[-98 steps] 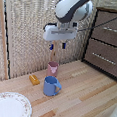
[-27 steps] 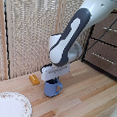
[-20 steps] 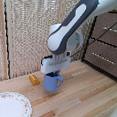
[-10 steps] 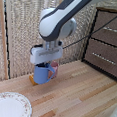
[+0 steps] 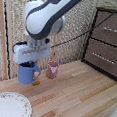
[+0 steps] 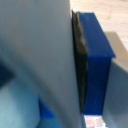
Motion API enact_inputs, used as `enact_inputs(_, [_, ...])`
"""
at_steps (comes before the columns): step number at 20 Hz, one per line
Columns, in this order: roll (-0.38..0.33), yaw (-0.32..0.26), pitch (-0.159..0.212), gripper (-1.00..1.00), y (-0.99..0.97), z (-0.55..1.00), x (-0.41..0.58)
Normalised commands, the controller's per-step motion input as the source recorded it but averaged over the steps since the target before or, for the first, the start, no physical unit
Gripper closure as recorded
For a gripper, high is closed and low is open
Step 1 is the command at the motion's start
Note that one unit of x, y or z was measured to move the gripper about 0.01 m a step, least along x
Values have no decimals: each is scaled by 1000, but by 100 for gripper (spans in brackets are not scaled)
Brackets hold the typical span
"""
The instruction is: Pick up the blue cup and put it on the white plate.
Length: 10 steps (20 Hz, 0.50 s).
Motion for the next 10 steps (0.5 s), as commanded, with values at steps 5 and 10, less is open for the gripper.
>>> enact_inputs(5, [-206, -7, -2, 100, 700, -105, 193])
enact_inputs(10, [-256, -2, -23, 100, 622, -201, 230])
